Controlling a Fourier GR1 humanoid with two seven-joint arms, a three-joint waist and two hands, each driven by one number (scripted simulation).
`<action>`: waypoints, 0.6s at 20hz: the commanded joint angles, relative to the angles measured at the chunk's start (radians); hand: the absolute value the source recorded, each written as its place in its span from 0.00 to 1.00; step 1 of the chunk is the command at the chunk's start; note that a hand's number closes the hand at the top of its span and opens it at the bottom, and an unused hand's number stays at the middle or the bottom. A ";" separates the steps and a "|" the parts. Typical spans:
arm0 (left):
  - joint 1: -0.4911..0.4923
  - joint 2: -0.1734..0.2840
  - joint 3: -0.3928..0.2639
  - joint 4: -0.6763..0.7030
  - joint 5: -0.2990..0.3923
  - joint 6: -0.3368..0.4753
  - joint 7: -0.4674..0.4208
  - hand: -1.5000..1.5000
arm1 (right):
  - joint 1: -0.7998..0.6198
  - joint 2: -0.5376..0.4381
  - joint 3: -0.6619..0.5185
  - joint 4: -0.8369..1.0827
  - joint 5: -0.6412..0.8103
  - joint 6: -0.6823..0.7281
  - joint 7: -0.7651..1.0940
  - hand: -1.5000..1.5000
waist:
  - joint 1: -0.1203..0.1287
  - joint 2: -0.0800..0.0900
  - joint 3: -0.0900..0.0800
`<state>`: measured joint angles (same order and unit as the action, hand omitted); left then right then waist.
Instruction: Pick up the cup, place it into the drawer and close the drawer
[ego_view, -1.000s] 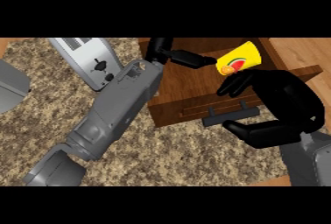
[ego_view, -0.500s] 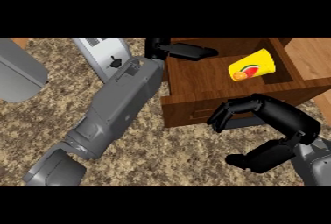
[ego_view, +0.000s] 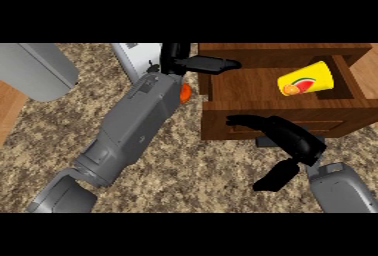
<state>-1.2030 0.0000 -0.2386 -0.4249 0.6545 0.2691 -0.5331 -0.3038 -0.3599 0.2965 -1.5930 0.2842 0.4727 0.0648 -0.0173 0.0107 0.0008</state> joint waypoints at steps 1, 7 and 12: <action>0.050 0.006 0.032 -0.028 0.018 -0.029 -0.030 0.00 | -0.003 0.023 0.077 0.196 0.151 -0.066 -0.103 0.00 | 0.035 -0.001 0.000; 0.162 0.036 0.000 -0.122 -0.009 -0.050 -0.046 0.00 | -0.171 0.038 0.044 0.606 0.244 -0.155 -0.261 1.00 | 0.090 0.000 0.002; 0.261 0.119 0.006 -0.203 0.013 -0.139 -0.009 0.00 | -0.298 0.060 -0.054 0.810 0.225 -0.253 -0.402 1.00 | 0.119 0.003 0.003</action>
<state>-1.0140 0.0782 -0.2333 -0.5803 0.6611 0.1758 -0.5458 -0.5235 -0.2949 0.3080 -0.9477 0.5146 0.2754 -0.2226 0.0844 0.0074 0.0006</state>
